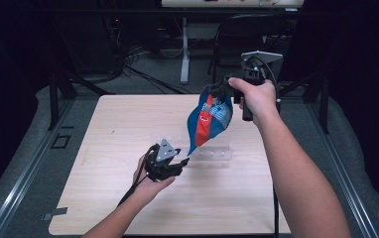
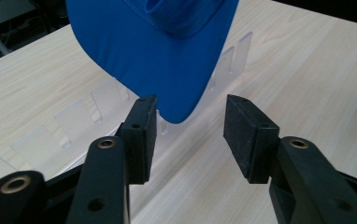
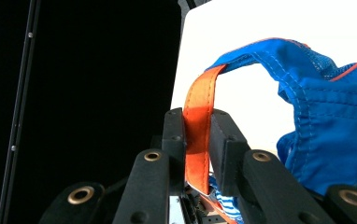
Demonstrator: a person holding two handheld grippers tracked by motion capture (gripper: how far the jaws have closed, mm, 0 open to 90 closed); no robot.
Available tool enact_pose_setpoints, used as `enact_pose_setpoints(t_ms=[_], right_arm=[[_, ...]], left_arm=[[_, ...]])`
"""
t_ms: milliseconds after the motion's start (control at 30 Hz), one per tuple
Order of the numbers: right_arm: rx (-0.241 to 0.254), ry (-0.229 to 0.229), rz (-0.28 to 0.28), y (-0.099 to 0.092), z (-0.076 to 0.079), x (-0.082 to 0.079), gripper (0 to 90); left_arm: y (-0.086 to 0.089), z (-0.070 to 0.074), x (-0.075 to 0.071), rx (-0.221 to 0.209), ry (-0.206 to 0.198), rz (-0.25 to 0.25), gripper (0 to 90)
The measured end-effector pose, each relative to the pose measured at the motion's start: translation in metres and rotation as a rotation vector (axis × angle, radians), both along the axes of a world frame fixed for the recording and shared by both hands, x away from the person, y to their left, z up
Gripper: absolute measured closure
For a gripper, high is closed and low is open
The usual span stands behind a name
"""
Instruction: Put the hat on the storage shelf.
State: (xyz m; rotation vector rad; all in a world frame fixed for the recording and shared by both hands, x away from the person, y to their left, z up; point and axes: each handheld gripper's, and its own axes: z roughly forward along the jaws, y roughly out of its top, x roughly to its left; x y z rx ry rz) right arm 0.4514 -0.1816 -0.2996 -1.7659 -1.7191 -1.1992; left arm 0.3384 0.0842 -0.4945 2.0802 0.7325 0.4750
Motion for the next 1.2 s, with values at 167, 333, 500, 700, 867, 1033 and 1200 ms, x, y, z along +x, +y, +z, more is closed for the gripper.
enact_pose_setpoints(t_ms=[167,333,500,700,867,1033,1200], right_arm=[[0.006,-0.003,0.002,0.001,-0.003,0.001,77.6],[0.011,-0.001,0.01,0.003,-0.006,0.002,77.5],[0.017,0.004,0.01,0.006,-0.008,0.003,77.5],[0.008,0.004,0.027,0.012,-0.01,0.002,77.5],[0.001,0.009,0.037,0.017,-0.013,0.002,77.5],[0.002,0.016,0.041,0.018,-0.018,0.002,77.5],[-0.001,0.021,0.047,0.019,-0.021,0.002,77.4]], left_arm=[[0.0,-0.002,0.004,-0.006,0.003,0.018,56.0],[0.0,-0.003,0.005,-0.012,0.005,0.013,57.4],[-0.004,-0.004,0.005,-0.014,0.001,0.008,57.4],[-0.008,-0.005,0.006,-0.005,-0.008,0.019,62.9],[-0.011,-0.01,0.009,0.012,0.0,0.035,70.9],[-0.012,-0.01,0.01,0.01,0.0,0.037,80.1],[-0.012,-0.011,0.01,0.023,0.007,0.035,86.0]])
